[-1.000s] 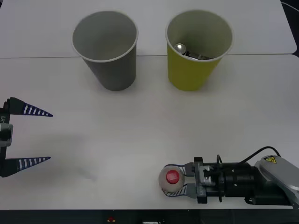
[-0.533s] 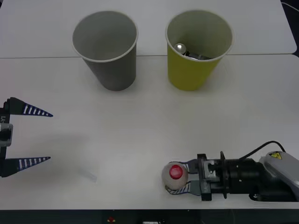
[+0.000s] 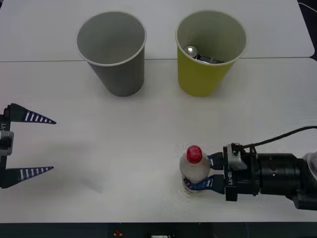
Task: Put the can into the green bin and the plastic bottle into the gray bin
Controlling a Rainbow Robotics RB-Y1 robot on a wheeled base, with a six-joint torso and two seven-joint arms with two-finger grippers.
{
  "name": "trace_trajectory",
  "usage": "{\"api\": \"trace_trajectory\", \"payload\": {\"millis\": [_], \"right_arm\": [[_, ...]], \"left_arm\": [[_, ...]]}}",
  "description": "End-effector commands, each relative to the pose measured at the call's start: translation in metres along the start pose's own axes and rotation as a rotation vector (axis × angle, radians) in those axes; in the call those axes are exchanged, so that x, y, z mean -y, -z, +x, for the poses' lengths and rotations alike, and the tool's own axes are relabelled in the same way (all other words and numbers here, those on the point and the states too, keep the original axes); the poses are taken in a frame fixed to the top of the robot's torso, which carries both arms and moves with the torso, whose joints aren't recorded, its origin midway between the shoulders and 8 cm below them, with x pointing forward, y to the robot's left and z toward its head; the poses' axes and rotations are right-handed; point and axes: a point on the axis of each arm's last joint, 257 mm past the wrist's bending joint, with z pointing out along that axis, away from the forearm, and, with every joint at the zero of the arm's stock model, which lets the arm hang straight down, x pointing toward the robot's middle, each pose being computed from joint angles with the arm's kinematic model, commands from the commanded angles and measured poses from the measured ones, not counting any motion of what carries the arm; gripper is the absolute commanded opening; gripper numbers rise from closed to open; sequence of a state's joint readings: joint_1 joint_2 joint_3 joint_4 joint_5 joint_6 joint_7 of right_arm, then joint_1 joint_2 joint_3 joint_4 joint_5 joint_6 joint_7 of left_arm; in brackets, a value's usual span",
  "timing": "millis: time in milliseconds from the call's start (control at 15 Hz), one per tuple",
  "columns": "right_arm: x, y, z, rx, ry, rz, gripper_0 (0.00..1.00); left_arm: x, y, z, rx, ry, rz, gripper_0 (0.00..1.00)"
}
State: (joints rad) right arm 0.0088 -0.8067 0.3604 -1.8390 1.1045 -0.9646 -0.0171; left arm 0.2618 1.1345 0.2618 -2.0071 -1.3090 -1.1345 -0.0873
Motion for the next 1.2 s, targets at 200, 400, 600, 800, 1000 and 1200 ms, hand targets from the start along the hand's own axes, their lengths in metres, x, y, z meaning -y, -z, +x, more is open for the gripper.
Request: {"api": "trace_trajectory", "payload": {"millis": [200,400,600,800,1000,1200], "right_arm": [[0.028,0.016,-0.030,-0.055,-0.136,0.100,0.00],[0.042,0.024,-0.047,-0.098,-0.216,0.169,0.00],[0.046,0.024,-0.068,-0.117,-0.289,0.218,0.00],[0.052,0.018,-0.091,-0.127,-0.349,0.260,0.00],[0.056,0.012,-0.113,-0.170,-0.375,0.284,0.00],[0.067,0.005,-0.134,-0.182,-0.335,0.275,0.00]], "left_arm": [[0.000,0.000,0.000,0.000,0.000,0.000,1.00],[0.000,0.000,0.000,0.000,0.000,0.000,1.00],[0.000,0.000,0.000,0.000,0.000,0.000,1.00],[0.000,0.000,0.000,0.000,0.000,0.000,1.00],[0.000,0.000,0.000,0.000,0.000,0.000,1.00],[0.000,0.000,0.000,0.000,0.000,0.000,1.00]]}}
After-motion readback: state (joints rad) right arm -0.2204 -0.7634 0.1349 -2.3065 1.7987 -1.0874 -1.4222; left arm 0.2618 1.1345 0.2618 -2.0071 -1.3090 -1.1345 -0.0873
